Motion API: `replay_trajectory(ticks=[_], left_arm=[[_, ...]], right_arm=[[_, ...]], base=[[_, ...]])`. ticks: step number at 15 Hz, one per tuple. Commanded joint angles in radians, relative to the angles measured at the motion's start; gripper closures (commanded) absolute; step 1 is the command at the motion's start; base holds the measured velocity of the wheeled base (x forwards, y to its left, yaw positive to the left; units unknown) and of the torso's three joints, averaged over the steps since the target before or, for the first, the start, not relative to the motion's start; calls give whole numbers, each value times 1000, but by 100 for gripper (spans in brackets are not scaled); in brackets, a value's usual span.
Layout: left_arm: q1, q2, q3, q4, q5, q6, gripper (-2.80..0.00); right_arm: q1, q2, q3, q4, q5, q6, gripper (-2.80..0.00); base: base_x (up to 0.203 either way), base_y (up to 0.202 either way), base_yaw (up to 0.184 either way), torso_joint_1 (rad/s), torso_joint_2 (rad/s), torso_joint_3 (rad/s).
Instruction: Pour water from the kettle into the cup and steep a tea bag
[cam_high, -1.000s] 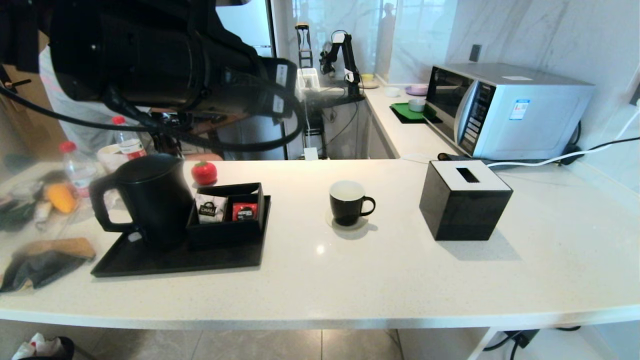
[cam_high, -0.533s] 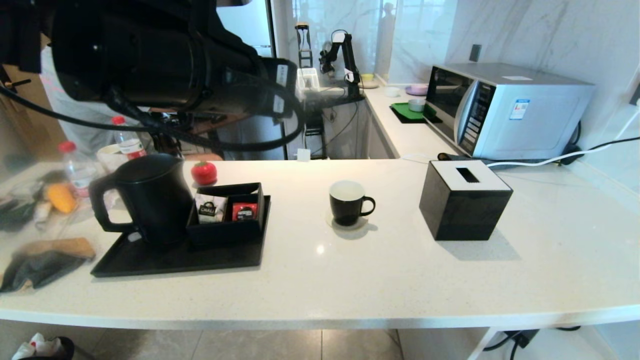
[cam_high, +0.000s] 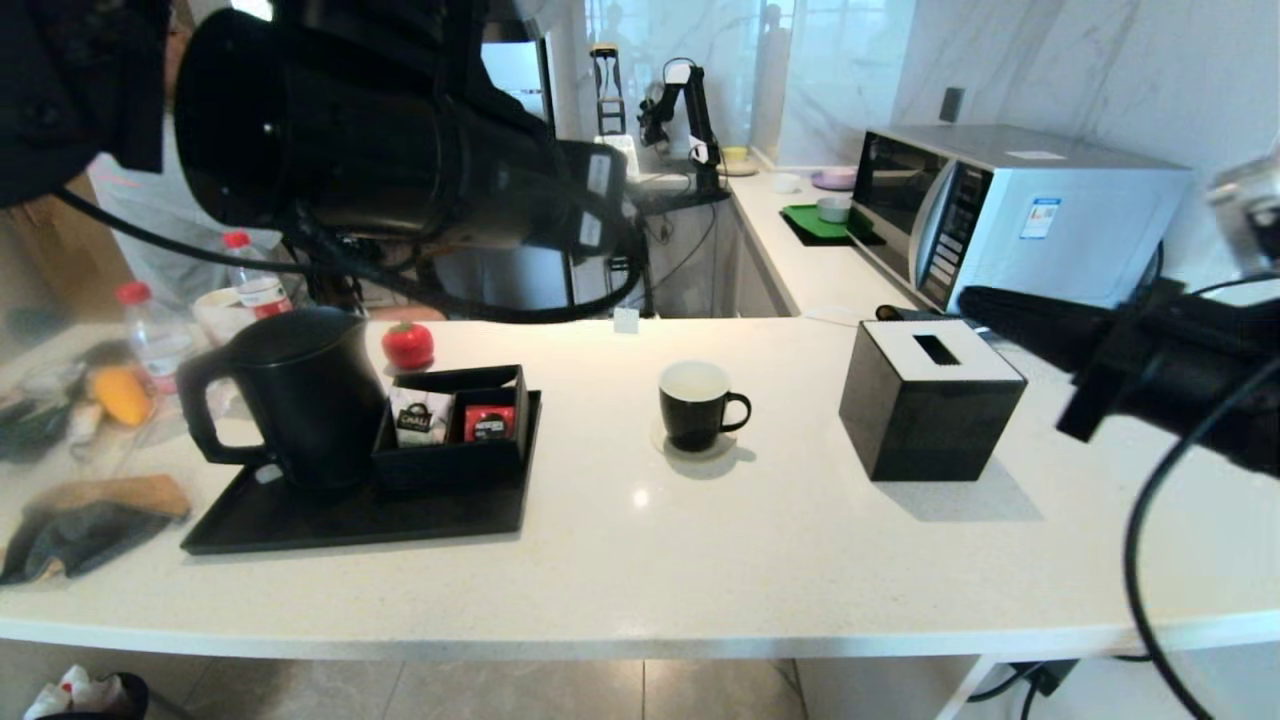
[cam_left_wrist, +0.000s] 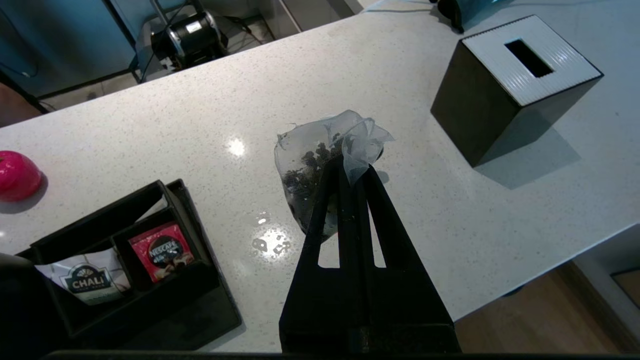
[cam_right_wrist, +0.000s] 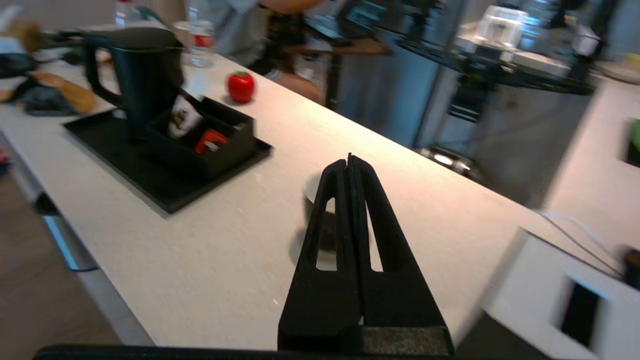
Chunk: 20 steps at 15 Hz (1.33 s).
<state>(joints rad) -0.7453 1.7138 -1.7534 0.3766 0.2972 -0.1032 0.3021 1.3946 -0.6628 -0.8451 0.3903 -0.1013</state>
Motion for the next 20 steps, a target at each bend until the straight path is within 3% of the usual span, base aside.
replay_trajectory(ticks=[1,2,3,7,20], left_arm=[[-3,15,0,2,2,-1,0],[-3,23,0,2,3,-2,0],[-3,27,0,2,3,-3,0],[-3,50,-1,-5,3,-3,0],[-26,69,-3,-42,2,-3,0]], right_arm=[[71,276,-67,-172,35,26,0],[85,331,-116,-214,57,38,0],[95,369,-159,-234,73,46,-280],[108,453,-224,-258,122,87,-280],[271,570,-368,-260,125,107,-280]], base=[[0,0,0,0,0,0],[0,0,0,0,0,0],[0,0,0,0,0,0],[0,0,0,0,0,0],[0,0,0,0,0,0]])
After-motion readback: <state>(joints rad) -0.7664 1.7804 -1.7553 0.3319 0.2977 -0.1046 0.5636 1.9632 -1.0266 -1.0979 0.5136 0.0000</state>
